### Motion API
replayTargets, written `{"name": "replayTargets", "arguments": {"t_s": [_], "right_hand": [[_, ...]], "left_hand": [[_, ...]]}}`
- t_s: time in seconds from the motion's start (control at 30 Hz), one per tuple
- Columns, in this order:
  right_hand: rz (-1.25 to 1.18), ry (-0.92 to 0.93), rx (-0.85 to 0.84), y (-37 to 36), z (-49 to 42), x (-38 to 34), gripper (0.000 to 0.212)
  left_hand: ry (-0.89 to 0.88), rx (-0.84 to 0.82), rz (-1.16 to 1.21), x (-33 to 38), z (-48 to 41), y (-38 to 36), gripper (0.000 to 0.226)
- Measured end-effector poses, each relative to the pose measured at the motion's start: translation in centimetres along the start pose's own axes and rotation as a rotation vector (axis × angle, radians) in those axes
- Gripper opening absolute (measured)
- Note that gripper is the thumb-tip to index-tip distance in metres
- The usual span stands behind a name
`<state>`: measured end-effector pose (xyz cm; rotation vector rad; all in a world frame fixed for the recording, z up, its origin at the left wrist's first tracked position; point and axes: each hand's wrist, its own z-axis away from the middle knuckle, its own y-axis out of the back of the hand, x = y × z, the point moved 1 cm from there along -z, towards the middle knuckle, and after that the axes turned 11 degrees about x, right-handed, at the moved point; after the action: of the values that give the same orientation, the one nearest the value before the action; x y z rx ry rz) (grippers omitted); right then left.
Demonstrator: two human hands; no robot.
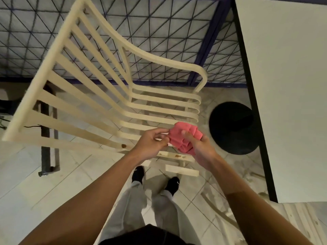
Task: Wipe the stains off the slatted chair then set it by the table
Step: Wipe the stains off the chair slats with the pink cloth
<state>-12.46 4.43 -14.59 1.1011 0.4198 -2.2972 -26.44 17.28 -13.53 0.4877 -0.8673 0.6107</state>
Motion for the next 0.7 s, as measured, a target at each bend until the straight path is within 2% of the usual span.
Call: {"name": "replayTargets", "arguments": {"t_s": [0.13,0.2,0.33,0.5,0.6,0.7], "right_hand": [[0.103,-0.031,0.191,3.6,-3.2,3.0,0.035],[0.242,0.012,0.212,4.9,-4.7,4.3,0.037],[0.575,0.156,0.169,6.6,-8.0,7.8,0.034],[0.893,0.311,0.132,8.3,-12.7,13.6,0.034],[1.096,0.432,-0.010,8.8,-13.3,16.4,0.032],[1.178,0.360,-0.080,9.1,-13.4,18.2,0.034]], "left_hand": [[0.039,0.030,-0.106,-2.8,-2.9,0.0,0.018],[0.034,0.033,-0.152,-4.3,-4.9,0.2,0.018],[-0.029,0.025,-0.318,-7.1,-9.9,0.0,0.026],[-0.158,-0.018,-0.651,-10.6,-17.3,-1.2,0.042],[-0.182,-0.053,-0.904,-12.4,-20.3,-1.8,0.048],[-0.135,-0.099,-1.114,-14.0,-22.1,-1.4,0.055]]}}
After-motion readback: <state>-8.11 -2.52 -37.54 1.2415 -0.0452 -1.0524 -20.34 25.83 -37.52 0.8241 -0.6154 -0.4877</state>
